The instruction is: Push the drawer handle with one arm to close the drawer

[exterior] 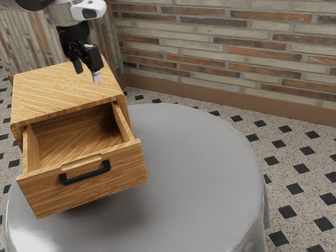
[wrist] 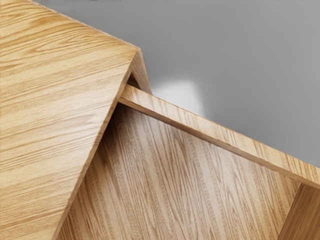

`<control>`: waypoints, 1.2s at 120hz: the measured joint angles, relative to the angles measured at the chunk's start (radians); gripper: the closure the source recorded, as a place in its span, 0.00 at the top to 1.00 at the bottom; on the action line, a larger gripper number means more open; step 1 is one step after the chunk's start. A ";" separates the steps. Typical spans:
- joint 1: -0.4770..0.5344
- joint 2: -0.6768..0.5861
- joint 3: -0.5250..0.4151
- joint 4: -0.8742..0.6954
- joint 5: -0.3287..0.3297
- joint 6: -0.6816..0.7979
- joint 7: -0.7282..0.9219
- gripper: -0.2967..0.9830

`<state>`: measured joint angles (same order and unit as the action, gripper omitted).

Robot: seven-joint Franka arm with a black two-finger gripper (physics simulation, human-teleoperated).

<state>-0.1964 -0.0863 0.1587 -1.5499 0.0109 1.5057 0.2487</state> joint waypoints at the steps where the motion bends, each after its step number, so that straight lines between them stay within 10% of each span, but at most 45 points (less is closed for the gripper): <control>1: 0.000 0.000 0.000 0.000 0.000 0.001 -0.001 0.75; 32: -0.002 -0.012 -0.006 -0.008 -0.010 0.014 -0.006 0.76; 50: -0.009 -0.221 -0.063 -0.201 -0.098 -0.020 0.042 0.76; 76: -0.014 -0.467 -0.237 -0.434 -0.126 -0.040 0.152 0.41; 144: -0.059 -0.596 -0.271 -0.867 -0.129 0.258 0.970 0.16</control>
<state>-0.2554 -0.6825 -0.1121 -2.4168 -0.1176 1.7636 1.2182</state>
